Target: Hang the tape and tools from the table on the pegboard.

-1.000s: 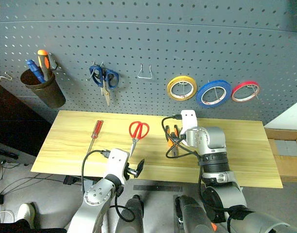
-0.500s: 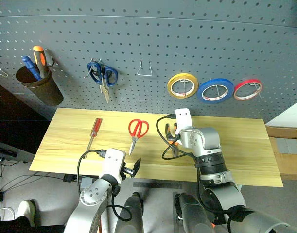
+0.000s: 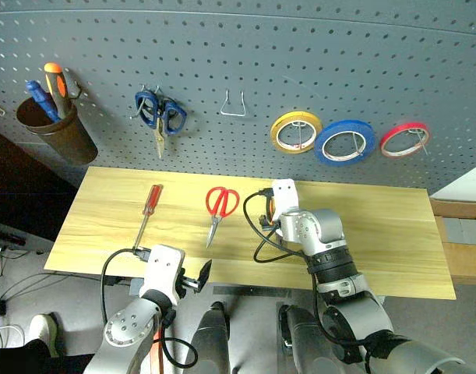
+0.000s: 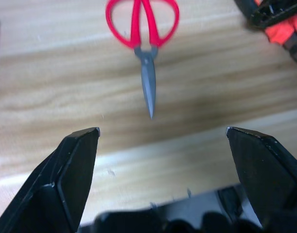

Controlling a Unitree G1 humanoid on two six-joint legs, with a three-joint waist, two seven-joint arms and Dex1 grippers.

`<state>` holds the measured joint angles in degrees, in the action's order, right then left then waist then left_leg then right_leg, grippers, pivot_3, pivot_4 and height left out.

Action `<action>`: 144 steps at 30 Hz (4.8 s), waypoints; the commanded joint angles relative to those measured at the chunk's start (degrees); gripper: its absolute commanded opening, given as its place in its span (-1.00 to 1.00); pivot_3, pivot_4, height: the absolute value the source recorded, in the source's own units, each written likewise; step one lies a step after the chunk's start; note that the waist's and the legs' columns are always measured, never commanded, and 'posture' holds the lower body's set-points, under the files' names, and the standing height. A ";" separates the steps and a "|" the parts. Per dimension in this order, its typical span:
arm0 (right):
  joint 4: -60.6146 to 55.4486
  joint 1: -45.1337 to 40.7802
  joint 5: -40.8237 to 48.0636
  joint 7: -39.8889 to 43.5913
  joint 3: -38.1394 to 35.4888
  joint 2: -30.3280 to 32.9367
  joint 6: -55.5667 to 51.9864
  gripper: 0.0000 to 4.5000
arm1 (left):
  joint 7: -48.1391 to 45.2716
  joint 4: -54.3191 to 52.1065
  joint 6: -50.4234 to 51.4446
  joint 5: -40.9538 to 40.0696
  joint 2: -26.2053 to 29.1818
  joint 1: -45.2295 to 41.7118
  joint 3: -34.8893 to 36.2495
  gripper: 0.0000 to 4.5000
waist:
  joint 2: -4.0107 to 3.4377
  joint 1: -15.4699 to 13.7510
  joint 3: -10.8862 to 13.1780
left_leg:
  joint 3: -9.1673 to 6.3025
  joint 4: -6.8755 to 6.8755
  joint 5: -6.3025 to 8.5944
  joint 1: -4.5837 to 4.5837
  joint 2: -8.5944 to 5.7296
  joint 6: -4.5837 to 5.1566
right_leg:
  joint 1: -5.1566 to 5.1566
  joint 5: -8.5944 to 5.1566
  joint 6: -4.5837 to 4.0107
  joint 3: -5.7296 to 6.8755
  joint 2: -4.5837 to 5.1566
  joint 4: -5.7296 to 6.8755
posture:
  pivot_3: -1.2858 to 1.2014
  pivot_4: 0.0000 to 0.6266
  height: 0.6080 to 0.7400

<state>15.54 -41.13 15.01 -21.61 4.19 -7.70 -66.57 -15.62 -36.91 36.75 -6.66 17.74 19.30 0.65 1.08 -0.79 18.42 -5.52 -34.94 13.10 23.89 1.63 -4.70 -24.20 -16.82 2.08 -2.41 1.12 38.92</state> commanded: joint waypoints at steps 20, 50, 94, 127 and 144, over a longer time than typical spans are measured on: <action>4.13 3.54 -1.24 4.49 1.90 -4.37 4.91 0.14 | -3.30 -5.00 0.98 -6.35 0.28 -2.61 0.77 1.00 | 0.17 -0.55 0.46 | 0.01 -0.01 -0.01 -0.06 0.02 -0.02 | 0.03 -0.01 0.01 -0.01 -0.02 0.02 | 0.25 0.18 1.00; -42.56 19.64 3.97 41.42 8.55 19.67 19.39 -0.07 | 1.87 -9.00 -4.12 -4.29 -2.82 -7.34 -7.89 1.00 | 0.62 -1.11 -1.59 | -0.12 -0.04 -0.21 0.18 0.02 -0.74 | -0.06 -0.03 0.06 0.11 0.01 -0.09 | 0.22 -0.47 1.00; 28.80 -20.72 -13.23 23.15 -4.77 4.13 90.41 -0.07 | -1.96 25.54 -11.35 -1.51 -5.67 -48.76 -3.14 1.00 | 0.97 -5.23 -5.13 | -0.20 -0.23 -0.66 -0.20 0.01 -0.96 | 0.09 0.33 -0.14 0.12 -0.12 0.70 | 0.29 -0.17 1.00; -26.96 11.48 -7.77 40.91 3.97 14.48 55.31 0.99 | 2.53 22.38 -5.05 0.96 -3.86 -37.14 -1.15 1.00 | 0.90 -3.59 -4.85 | -0.36 -0.57 -0.72 -0.07 -0.05 -0.85 | 0.14 0.33 -0.15 0.15 -0.10 0.79 | 0.18 -0.33 1.00; -36.37 27.57 3.31 71.53 15.33 29.91 51.84 0.99 | 2.15 45.30 -1.09 2.58 -6.48 -36.91 -4.23 1.00 | 0.84 -0.32 -4.80 | -0.56 -0.78 -0.67 -0.69 -0.05 -0.77 | 1.06 0.32 0.05 0.30 -0.13 0.42 | 0.13 -0.21 1.00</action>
<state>-19.56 -12.60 17.33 48.90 18.78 22.78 -15.52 -12.40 7.91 35.99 -3.84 11.50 -17.07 -3.30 1.92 -1.11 13.62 -6.08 -35.71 12.43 23.19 1.59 -5.46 -23.14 -16.50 2.13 -2.11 0.98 39.34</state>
